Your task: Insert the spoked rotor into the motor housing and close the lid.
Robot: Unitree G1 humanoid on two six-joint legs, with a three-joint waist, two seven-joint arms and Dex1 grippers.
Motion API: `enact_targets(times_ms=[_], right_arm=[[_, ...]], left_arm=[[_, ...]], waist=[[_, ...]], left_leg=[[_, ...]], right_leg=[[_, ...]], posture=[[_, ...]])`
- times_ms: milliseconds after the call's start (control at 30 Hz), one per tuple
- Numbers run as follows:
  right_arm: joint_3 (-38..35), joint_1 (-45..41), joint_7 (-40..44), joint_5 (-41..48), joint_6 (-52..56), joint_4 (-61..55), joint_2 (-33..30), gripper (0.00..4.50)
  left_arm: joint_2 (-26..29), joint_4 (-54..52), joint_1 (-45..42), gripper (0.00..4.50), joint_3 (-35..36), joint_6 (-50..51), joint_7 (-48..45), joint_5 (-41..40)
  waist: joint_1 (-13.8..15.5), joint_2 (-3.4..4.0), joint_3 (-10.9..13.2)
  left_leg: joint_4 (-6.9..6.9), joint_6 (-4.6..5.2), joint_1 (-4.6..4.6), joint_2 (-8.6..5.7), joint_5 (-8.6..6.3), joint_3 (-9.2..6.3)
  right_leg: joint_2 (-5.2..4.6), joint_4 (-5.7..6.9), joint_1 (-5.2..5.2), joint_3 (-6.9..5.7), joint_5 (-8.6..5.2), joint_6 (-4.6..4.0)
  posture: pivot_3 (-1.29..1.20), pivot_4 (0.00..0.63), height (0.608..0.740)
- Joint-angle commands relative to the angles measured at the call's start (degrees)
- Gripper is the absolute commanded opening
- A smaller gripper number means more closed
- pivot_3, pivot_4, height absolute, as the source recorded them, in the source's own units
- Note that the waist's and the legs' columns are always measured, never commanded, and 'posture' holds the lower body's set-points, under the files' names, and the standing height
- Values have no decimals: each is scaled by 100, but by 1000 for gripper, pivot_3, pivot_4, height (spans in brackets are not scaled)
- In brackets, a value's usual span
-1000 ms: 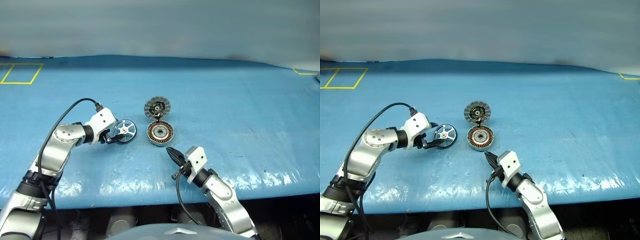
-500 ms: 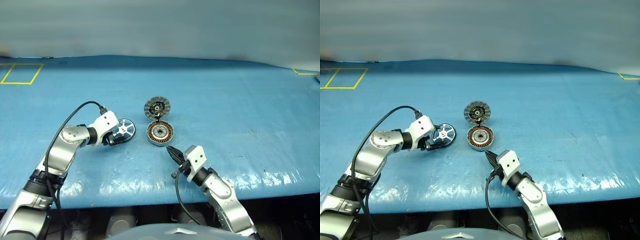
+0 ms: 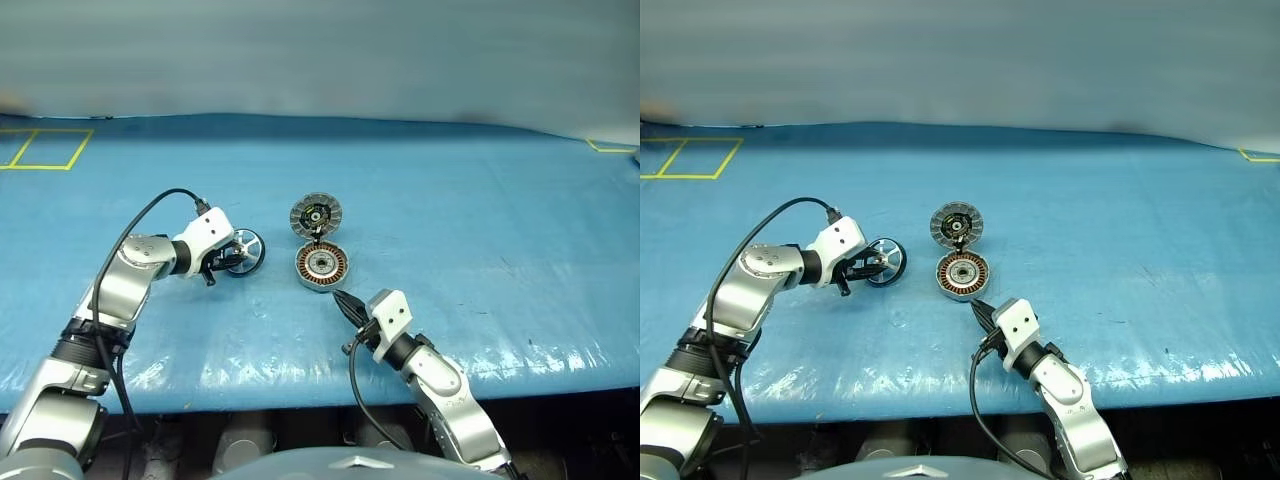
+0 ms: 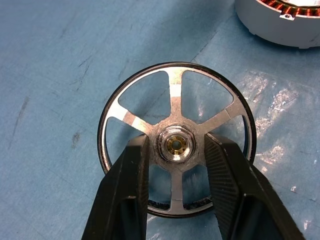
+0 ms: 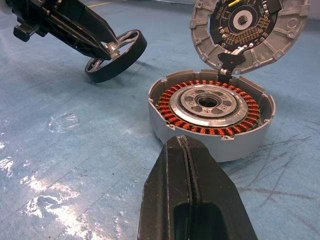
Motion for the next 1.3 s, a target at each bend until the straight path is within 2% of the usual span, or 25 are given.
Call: enact_targets(times_ms=[33, 300, 533, 667, 867, 1000, 1300], right_arm=[[-16, -21, -8, 9, -171, -81, 24, 0], [1, 35, -20, 13, -178, -115, 42, 0], [5, 20, -11, 20, -174, -88, 50, 0], [4, 10, -2, 17, -177, -77, 52, 0], [-1, 2, 12, 30, -196, -72, 55, 0], [-57, 31, -26, 66, -355, -4, 112, 0], [-297, 218, -273, 46, -814, 469, 332, 0]], left_arm=[[110, 135, -1, 1325, -116, 76, -146, 129], [237, -476, -194, 1302, 771, 372, -148, -495], [327, -1411, -38, 1302, 1036, 860, -533, -1231], [113, -1975, 16, 1302, 1039, 1301, -657, -1878], [-245, -2099, -285, 1302, 638, 1511, -465, -1980], [-668, -1797, -803, 1302, -38, 1620, -299, -1718], [-1124, -1167, -1468, 1302, -712, 1450, -250, -1290]], waist=[[-4, -1, 0], [-20, -17, 11], [-13, -22, 14], [-15, -23, 15], [-15, -23, 15], [24, -30, 19], [-17, -31, 21]], left_leg=[[0, 0, -2, 0, 0, 0], [-1, 0, -24, 2, 0, 0], [-2, 2, -31, -2, -2, -2], [-1, 2, -29, -3, -2, -2], [2, -3, -25, -21, 3, -7], [4, -2, -26, -28, 4, -15], [4, 1, -27, -37, 3, -14]], right_leg=[[0, 1, 4, 1, 0, 0], [4, 2, -13, 2, 1, 0], [1, -5, -14, 2, 1, 0], [-1, -5, -12, 4, 1, 1], [6, -2, -7, 5, 4, 7], [4, -3, -4, 6, 6, 10], [15, -5, -7, 14, 9, 14]], posture=[[0, 150, 740], [0, 150, 740], [0, 150, 740], [0, 150, 740], [0, 150, 740], [0, 150, 740], [0, 150, 740]])
